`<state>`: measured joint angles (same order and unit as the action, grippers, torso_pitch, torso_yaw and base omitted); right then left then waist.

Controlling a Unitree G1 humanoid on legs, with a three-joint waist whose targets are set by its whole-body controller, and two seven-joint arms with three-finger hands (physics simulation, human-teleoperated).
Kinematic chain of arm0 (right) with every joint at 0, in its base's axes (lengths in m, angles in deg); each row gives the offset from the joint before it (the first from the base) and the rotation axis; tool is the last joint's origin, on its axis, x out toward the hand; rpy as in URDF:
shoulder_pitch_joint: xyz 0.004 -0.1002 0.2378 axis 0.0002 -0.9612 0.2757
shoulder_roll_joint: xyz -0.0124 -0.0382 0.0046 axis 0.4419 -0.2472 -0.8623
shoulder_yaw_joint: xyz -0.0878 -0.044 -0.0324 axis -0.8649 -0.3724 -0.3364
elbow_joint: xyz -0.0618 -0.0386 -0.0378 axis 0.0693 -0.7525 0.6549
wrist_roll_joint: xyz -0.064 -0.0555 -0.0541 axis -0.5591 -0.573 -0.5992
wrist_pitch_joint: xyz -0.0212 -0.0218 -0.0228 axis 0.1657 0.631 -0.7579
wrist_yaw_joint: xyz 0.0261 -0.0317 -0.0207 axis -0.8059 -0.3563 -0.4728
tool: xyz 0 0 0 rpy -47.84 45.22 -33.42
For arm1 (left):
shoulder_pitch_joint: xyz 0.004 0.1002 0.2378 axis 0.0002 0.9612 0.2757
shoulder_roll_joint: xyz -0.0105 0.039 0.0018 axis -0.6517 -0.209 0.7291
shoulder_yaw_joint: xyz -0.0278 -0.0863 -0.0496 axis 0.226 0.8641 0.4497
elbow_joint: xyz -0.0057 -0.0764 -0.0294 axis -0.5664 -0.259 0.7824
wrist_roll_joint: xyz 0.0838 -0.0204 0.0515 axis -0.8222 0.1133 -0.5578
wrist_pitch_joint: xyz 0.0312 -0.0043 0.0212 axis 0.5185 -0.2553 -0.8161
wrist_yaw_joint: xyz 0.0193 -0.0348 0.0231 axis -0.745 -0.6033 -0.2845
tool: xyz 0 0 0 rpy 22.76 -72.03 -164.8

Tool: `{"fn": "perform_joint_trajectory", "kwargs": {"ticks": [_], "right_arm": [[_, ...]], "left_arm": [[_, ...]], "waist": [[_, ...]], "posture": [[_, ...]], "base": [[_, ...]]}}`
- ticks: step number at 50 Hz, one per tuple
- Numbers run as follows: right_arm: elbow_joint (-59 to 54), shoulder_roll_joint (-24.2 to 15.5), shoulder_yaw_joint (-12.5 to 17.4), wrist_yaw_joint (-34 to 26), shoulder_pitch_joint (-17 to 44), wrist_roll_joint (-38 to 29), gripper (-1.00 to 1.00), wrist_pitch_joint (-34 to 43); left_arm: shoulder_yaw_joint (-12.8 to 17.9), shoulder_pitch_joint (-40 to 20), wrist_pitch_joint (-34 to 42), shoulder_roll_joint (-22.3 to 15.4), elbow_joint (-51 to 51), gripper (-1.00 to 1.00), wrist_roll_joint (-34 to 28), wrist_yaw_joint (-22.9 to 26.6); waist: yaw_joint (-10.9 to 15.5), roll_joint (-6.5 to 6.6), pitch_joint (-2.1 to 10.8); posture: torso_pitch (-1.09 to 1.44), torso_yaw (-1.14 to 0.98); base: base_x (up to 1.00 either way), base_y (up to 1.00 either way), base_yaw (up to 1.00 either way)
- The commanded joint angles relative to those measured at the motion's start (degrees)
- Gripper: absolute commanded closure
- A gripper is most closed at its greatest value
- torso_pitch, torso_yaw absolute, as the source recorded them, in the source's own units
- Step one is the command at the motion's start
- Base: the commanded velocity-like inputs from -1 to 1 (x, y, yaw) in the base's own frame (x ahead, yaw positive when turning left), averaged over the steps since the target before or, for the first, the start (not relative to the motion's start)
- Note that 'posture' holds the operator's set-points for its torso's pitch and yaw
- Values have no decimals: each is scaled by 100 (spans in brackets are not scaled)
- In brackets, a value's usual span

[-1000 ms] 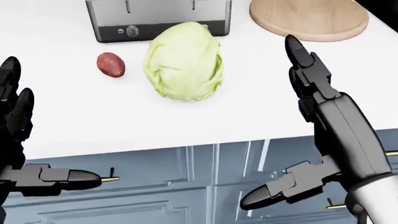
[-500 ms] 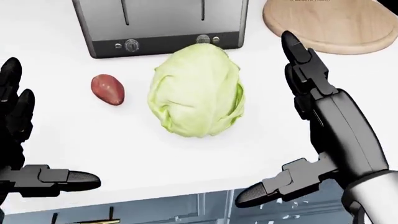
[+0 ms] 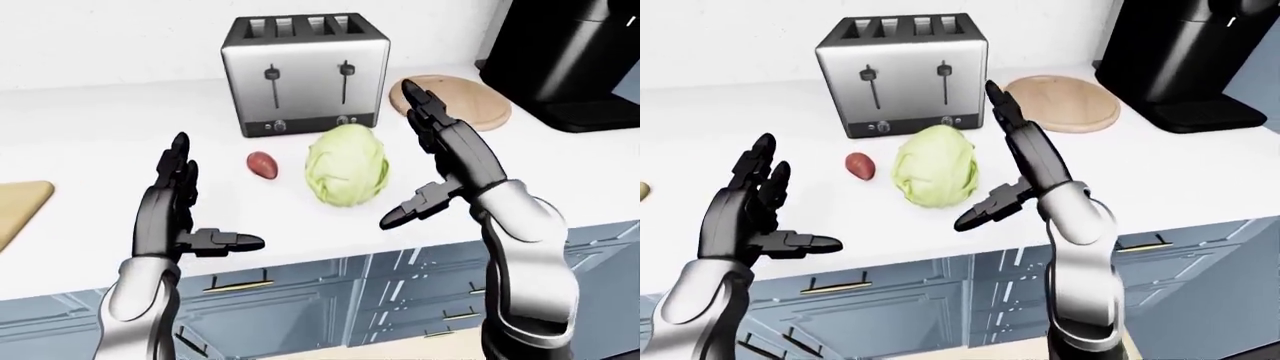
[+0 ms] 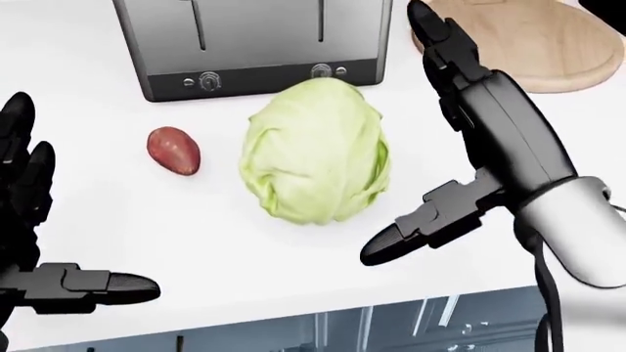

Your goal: Place the lettuce and the sweet potato on separate cutting boards.

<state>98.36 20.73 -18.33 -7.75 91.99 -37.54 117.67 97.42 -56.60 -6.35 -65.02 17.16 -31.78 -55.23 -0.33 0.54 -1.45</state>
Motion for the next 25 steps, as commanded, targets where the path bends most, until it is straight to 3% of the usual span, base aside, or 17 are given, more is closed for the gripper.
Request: {"fn": "perform_joint_trajectory", "kwargs": {"ticks": [1, 15, 25], "right_arm": [[-23, -13, 23, -46, 226, -71, -100, -249], [-1667, 36, -98, -501, 1176, -439, -100, -721], [-3184, 159, -213, -363, 1996, -591, -100, -1293]], "left_arm": [[47, -100, -192, -42, 187, -100, 4, -16], [48, -28, -263, -17, 170, -100, 3, -4], [62, 17, -346, -2, 115, -100, 8, 11]], "waist": [[-7, 19, 96], [11, 37, 84], [10, 61, 105]], "posture": [[0, 0], [0, 0], [0, 0]], "base": [[0, 0, 0], [0, 0, 0], [0, 0, 0]]}}
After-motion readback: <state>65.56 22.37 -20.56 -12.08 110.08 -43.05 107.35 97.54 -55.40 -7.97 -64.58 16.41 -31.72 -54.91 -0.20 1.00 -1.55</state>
